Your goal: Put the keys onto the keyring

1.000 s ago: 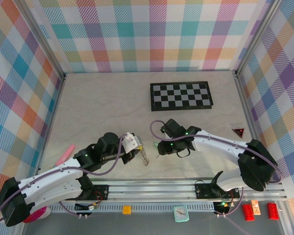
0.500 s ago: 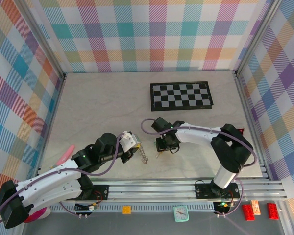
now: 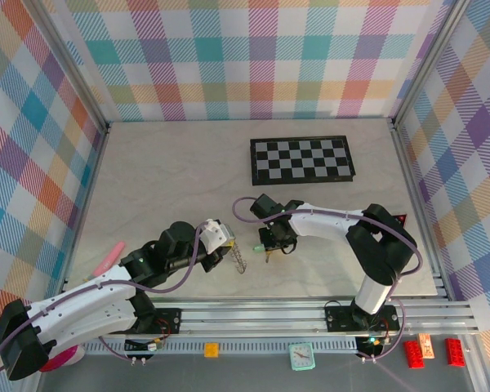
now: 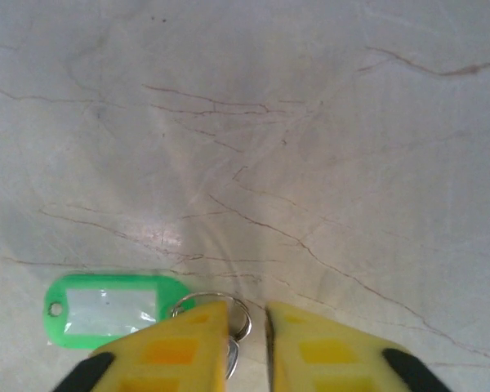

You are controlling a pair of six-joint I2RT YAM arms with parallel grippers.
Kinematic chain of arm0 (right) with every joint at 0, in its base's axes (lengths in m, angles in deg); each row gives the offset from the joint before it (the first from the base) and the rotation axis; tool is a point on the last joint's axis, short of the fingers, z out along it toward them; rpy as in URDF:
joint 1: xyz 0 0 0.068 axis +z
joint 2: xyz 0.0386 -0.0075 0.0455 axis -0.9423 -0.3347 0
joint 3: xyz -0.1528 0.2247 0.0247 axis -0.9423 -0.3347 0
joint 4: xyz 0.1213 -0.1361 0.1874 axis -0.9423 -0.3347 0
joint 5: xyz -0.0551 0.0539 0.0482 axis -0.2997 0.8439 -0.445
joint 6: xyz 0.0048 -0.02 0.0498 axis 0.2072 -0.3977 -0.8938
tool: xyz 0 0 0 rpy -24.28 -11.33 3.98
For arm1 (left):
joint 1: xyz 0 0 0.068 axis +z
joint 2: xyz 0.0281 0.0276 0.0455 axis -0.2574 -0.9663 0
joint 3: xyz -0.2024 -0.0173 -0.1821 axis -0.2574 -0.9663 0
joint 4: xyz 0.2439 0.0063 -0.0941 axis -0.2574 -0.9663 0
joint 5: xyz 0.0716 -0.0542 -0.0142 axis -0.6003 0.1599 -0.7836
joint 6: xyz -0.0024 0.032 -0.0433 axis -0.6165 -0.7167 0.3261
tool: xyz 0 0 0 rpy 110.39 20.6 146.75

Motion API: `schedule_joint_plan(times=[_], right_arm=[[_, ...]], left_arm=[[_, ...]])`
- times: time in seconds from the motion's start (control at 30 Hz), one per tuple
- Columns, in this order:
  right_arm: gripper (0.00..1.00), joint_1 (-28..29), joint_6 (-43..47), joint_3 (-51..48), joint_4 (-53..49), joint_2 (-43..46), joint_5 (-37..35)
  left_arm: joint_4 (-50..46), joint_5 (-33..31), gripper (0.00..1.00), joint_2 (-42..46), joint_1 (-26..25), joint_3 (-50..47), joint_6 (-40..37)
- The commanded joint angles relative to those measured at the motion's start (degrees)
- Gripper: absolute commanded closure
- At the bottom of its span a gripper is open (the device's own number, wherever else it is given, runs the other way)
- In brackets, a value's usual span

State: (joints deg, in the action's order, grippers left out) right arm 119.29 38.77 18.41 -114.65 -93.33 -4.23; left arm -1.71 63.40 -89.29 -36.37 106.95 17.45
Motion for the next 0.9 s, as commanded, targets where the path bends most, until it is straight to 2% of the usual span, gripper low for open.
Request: schedule_joint_plan(times=[0.0,0.17,0.33,0.4,0.47,0.53,0.7,0.87], right_arm=[[0.84,0.5,-0.1,1.5,-1.7,1.2,-1.9],[0.96,0.4,0.4,1.7,-4.9,3.3,-8.5],[0.97,0.3,0.4,1.6,-5.7,3.7,-8.9],[0.89,0.3,0.2,1.6,-5.4,3.5,-8.0],[0.71,0.3,-0.2,1.4,-4.3,3.4,-5.8],[0.63,0.3,-0.3,1.3,-2.6,3.3,-3.5],[0.56,0.4,0.0,3.1,-2.1,0.1,-3.5],[0.55,0.8,0.7,4.1,-2.7,-2.5,-2.6]], left_arm=[[1.3,-0.3,1.0,-0.1,-0.7,0.5,0.2],[1.5,-0.5,1.0,-0.3,-0.7,0.7,0.0],[1.5,-0.5,1.0,-0.1,-0.7,0.6,-0.1],[1.4,-0.4,1.0,0.0,-0.7,0.6,0.0],[1.4,-0.4,1.0,0.1,-0.7,0.6,0.0],[1.5,-0.3,1.0,0.0,-0.7,0.5,0.0],[1.6,-0.1,1.0,-0.1,-0.7,0.4,0.1],[1.2,-0.2,1.0,0.2,-0.7,0.5,0.0]])
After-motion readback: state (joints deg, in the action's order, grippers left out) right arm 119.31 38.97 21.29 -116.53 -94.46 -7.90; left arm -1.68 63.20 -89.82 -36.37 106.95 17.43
